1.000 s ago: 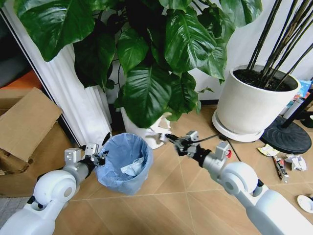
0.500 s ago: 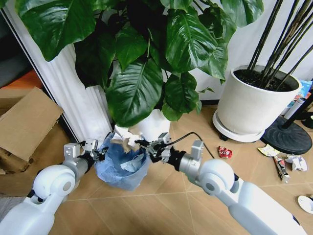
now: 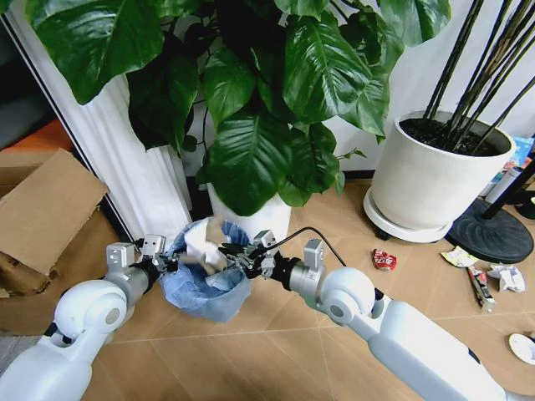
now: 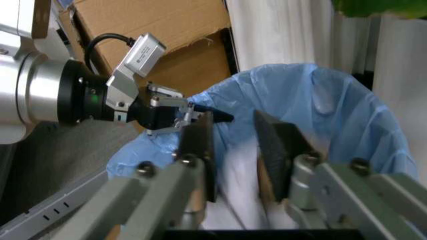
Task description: Pick up the trash bin and place the garbage on the floor into it.
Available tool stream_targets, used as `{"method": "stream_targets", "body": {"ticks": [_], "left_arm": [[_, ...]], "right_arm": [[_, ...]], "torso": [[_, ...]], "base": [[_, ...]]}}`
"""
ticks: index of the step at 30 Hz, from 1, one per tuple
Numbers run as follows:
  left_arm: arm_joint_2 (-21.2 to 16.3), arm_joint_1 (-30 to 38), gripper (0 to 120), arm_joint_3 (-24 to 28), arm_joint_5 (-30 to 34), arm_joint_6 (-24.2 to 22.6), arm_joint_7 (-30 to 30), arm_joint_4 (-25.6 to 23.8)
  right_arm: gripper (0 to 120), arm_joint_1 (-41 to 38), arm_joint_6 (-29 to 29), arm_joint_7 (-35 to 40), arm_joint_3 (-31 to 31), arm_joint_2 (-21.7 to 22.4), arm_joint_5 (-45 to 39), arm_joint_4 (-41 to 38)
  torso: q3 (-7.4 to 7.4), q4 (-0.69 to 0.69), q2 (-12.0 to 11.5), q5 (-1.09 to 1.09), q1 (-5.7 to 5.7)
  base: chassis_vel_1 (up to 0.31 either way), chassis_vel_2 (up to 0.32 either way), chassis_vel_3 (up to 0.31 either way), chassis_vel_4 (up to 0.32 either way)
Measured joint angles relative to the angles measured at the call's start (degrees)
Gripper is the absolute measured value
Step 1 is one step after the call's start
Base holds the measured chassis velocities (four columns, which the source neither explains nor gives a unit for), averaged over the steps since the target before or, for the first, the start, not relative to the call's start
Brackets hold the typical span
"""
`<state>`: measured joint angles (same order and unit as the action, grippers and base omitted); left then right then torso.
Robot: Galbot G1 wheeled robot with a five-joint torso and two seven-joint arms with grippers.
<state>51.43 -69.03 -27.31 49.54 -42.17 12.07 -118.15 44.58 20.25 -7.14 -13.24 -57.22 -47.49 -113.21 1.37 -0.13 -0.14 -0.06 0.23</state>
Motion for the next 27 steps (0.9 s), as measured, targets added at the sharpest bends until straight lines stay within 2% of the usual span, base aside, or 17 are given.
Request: {"method": "stream_targets", "body": {"ticks": [3,4,7,8,11,12,15,21,26,27], "left_arm": [[0.2,0.0,0,-0.1,-0.1,0.0,-0.3,0.1],[0.2,0.0,0,-0.1,-0.1,0.0,-0.3,0.1],[0.5,0.0,0,-0.3,-0.5,0.0,-0.6,0.4],[0.5,0.0,0,-0.3,-0.5,0.0,-0.6,0.4],[1.1,-0.3,0,-0.5,-1.6,0.0,-1.2,0.6],[1.1,-0.3,0,-0.5,-1.6,0.0,-1.2,0.6],[1.7,-0.8,0,-1.1,-2.5,0.0,-1.5,0.6],[2.4,-1.2,0,-1.5,-3.5,0.0,-2.1,0.6],[3.3,-1.7,0,-1.6,-4.1,0.0,-2.2,0.6],[3.5,-1.8,0,-1.6,-4.2,0.0,-2.3,0.5]], "right_arm": [[42,-0.5,0.0,0.4,-0.1,-0.1,0.0,0.2],[42,-0.5,0.0,0.4,-0.1,-0.1,0.0,0.2],[56,-0.8,-0.1,2.3,0.8,-0.4,0.0,-0.5],[56,-0.8,-0.1,2.3,0.8,-0.4,0.0,-0.5],[71,1.1,0.0,3.9,3.6,0.0,0.0,-2.5],[71,1.1,0.0,3.9,3.6,0.0,0.0,-2.5],[86,5.7,0.8,4.9,7.8,1.5,0.5,-4.6],[99,11.6,1.1,5.0,13.9,3.2,3.4,-6.0],[100,16.9,0.9,6.1,20.2,3.5,7.5,-6.3],[100,19.5,0.4,6.2,23.2,3.4,9.7,-6.0]], "torso": [[0.0,0.0,0.0,0.0,0.0],[0.0,0.0,0.0,0.0,0.0],[0.0,0.0,0.0,0.01,0.0],[0.0,0.0,0.0,0.01,0.0],[0.0,0.01,0.0,0.01,0.0],[0.0,0.01,0.0,0.01,0.0],[-0.01,0.0,0.0,0.02,0.0],[-0.01,-0.01,0.0,0.02,0.0],[-0.01,0.0,0.0,0.02,0.0],[-0.01,0.0,0.0,0.01,0.0]], "base": [[0.0,0.0,0.0,0.0],[0.0,0.0,0.0,0.0],[0.0,0.0,0.0,0.0],[0.0,0.0,0.0,0.0],[0.0,0.0,0.0,0.0],[0.0,0.0,0.0,0.0],[0.0,0.0,0.0,0.0],[0.0,0.0,0.0,0.0],[0.0,0.0,0.0,0.0],[0.0,0.0,0.0,0.0]]}}
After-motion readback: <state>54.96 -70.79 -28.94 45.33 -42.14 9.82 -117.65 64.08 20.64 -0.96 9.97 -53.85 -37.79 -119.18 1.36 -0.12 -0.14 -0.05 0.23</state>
